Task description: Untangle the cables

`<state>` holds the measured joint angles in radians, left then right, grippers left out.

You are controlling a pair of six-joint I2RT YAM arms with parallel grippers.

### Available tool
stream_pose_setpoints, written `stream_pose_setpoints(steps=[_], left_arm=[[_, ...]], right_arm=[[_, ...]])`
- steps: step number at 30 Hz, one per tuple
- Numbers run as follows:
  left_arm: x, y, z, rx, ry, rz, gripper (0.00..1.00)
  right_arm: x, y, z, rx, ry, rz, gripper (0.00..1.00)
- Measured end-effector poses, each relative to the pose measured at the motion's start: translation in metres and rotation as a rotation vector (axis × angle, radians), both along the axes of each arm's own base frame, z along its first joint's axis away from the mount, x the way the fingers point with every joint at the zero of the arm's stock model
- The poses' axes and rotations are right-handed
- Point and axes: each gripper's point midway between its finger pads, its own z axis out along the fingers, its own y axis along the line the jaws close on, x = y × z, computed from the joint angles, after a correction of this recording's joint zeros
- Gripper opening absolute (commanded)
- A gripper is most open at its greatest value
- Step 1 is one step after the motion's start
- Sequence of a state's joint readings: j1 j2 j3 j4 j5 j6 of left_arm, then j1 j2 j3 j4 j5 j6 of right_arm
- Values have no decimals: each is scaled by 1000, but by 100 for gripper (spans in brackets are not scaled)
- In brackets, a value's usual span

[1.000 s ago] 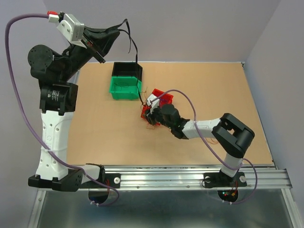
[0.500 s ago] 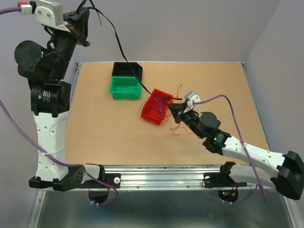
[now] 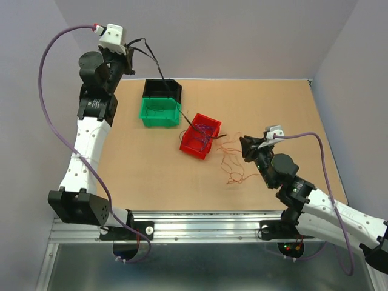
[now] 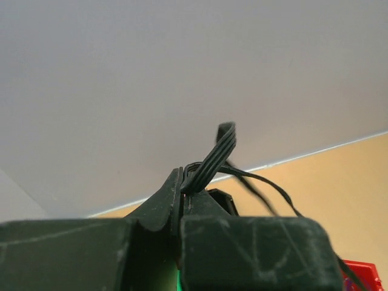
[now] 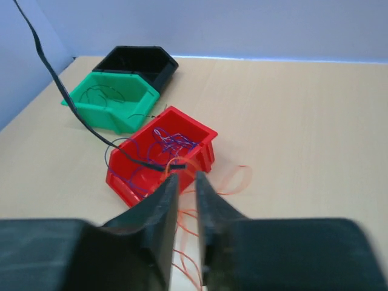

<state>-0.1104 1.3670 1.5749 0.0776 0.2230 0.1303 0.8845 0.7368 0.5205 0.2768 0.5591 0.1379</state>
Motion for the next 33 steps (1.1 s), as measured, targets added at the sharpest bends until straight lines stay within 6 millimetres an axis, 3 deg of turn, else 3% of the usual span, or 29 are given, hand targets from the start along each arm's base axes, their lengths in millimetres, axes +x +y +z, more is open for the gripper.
stream_pose_setpoints(steps=[1,5,7,8,12,18,22,27,33], left_arm=[[6,5,-5,0,10,19,0],[9,13,1,-5,-7,45,0],[6,14,17,-10,-51,45,0],[3,12,25,-11,-70,38,0],[-12,5,44,-17,-121,-14,0],[-35,1,69,-19,-192,-48,0],[-37,4,75,-6,-219,-27,0],[-25,10,63,20,-209,12,0],[-3,8,29,36,-145,7,0]], right_arm=[[1,-3,-2,-4,8,-15,5],[1,-17,-6,-4,29,-81,2],[1,-21,-4,6,27,-99,22],[0,-22,-3,10,24,-102,48],[-1,-1,-14,-43,42,-2,73],[8,51,-69,-219,177,171,75],[14,63,-105,-314,269,186,75],[17,69,-109,-327,285,193,75],[18,70,-97,-307,265,194,75]])
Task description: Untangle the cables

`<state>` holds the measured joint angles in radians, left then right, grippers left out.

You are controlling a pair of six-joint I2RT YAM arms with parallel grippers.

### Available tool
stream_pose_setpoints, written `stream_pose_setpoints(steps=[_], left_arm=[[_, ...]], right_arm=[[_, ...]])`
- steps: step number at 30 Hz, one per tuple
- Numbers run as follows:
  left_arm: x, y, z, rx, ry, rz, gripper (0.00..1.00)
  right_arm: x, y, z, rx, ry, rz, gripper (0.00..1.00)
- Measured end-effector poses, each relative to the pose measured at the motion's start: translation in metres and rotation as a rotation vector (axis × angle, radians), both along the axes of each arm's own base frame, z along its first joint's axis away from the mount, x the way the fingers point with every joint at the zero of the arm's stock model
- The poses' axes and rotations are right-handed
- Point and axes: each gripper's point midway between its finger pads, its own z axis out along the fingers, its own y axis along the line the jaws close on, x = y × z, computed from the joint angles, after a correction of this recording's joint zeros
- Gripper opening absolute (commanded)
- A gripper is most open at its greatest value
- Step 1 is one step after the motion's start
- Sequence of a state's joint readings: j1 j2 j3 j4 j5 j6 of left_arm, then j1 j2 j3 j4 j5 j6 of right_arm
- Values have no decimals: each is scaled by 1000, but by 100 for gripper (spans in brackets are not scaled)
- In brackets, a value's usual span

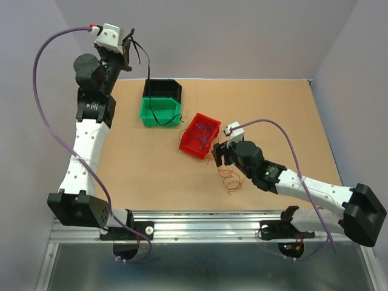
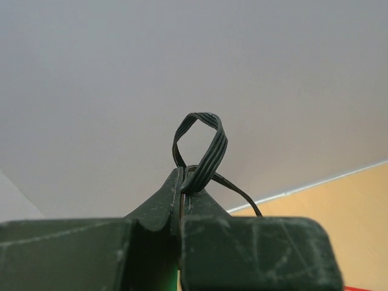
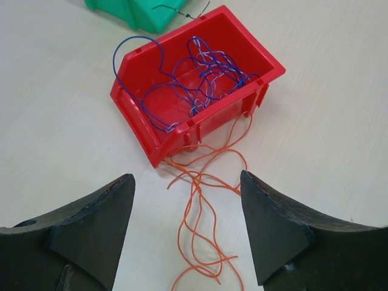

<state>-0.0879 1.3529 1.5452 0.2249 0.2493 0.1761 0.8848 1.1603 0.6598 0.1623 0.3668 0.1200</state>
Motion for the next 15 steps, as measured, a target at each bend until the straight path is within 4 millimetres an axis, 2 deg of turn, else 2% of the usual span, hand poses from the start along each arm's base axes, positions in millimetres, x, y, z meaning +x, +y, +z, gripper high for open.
stream_pose_setpoints(steps=[4,8,13,15], left_arm=[[11,-3,-14,5,31,-9,0],[13,-3,-15,4,28,-13,0],[14,-4,-11,1,9,-17,0],[17,-5,-18,3,16,-21,0]], right_arm=[[-2,-2,16,36,-29,1,75],[-5,-6,37,84,-68,1,75],[-7,-8,45,101,-82,1,75],[-7,-9,47,106,-86,1,75]])
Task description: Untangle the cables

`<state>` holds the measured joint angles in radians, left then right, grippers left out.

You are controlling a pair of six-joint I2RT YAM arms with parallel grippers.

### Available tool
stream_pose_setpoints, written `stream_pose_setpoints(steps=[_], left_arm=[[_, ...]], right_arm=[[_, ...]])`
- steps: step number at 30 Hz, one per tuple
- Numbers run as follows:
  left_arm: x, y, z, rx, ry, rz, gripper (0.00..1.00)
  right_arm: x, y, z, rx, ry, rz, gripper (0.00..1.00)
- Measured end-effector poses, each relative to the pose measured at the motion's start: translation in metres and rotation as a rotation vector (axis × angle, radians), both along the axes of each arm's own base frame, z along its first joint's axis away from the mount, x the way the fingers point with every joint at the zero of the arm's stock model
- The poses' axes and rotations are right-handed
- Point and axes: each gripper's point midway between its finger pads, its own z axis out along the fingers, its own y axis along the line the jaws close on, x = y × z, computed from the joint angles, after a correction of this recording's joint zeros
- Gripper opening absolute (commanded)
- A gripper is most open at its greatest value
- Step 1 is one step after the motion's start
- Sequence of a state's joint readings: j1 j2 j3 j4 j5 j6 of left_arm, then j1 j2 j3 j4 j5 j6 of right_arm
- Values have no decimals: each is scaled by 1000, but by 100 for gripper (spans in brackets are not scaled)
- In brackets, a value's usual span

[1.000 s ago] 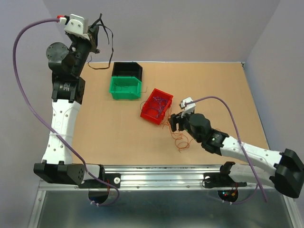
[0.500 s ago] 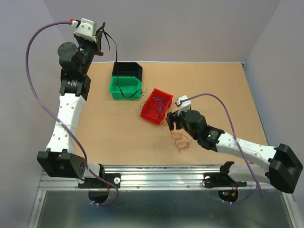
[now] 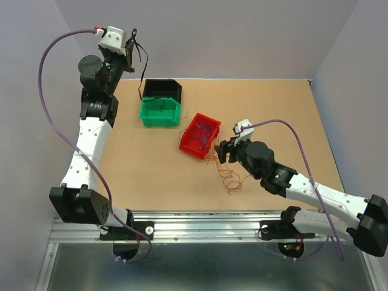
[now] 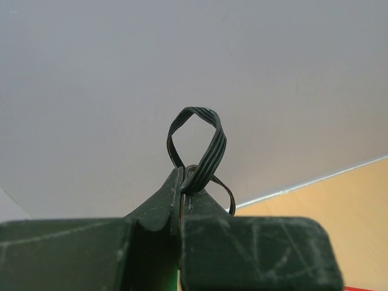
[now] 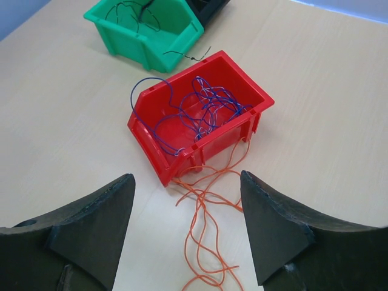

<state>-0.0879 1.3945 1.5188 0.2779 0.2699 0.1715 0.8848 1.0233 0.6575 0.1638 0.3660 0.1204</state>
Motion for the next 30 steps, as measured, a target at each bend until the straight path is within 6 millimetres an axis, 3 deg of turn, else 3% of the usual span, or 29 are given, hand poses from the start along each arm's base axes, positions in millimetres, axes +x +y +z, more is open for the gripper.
stream_pose_setpoints(steps=[14,20,26,30], left_arm=[[11,-12,-99,73,170,-66,0],[17,-11,-114,143,184,-65,0],[49,6,-140,167,248,42,0],[68,18,-134,142,266,122,0]], right_arm=[[-2,-3,8,19,-15,0,75],[-2,-3,7,18,-15,0,75],[-2,-3,7,18,-15,0,75],[-2,-2,4,11,-9,0,75]])
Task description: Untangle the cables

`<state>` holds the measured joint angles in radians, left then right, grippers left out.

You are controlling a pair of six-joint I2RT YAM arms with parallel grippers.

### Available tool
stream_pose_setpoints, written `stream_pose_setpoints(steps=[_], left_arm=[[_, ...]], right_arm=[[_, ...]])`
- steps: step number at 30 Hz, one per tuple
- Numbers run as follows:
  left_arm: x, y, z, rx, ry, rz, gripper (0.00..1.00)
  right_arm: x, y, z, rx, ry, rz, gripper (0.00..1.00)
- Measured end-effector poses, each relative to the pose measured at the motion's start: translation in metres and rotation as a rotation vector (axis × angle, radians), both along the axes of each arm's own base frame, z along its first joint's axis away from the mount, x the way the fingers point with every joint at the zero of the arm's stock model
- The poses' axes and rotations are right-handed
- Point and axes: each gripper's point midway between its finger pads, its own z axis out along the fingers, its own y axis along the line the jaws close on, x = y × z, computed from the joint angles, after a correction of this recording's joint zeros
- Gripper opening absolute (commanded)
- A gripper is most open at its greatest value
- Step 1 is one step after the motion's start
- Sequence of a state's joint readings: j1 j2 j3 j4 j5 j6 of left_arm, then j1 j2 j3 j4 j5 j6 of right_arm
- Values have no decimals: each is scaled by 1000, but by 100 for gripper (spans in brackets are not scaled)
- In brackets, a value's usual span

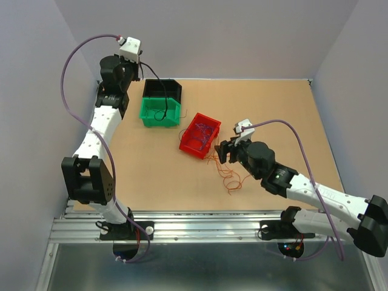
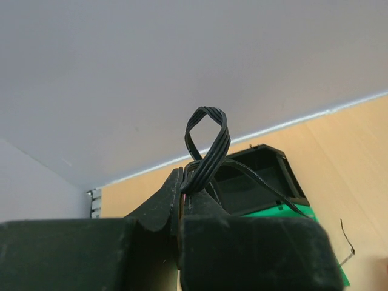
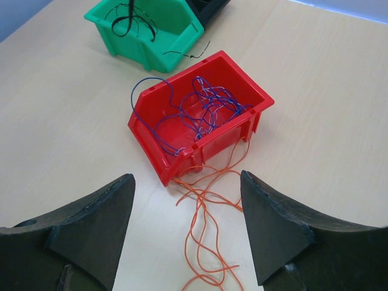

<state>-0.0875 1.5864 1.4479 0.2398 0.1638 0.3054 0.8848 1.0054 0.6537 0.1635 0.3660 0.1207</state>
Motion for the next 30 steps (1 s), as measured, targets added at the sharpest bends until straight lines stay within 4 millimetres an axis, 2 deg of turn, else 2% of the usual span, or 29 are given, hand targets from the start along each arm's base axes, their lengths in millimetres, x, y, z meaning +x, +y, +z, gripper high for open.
stream_pose_setpoints(steps=[2,8,11,14,17,19,22,25,30], left_arm=[[3,5,12,-14,-15,35,0],[3,20,70,-69,-119,117,0],[3,20,76,-76,-137,115,0],[3,12,53,-62,-104,70,0],[-5,2,2,-27,-23,15,0],[-13,-1,-42,3,55,-8,0],[-21,-3,-84,38,133,-24,0],[-24,-4,-97,65,154,-33,0],[-27,-6,-91,122,122,-67,0]], right_arm=[[0,0,-2,-4,3,0,75],[0,0,-2,-4,3,0,75],[0,0,-2,-4,3,0,75],[0,0,0,0,0,0,75],[-2,-2,1,5,-4,0,75],[-3,-4,2,9,-8,0,75],[-3,-3,2,11,-9,1,75],[-3,-3,3,11,-9,1,75],[-3,-2,-1,3,-2,3,75]])
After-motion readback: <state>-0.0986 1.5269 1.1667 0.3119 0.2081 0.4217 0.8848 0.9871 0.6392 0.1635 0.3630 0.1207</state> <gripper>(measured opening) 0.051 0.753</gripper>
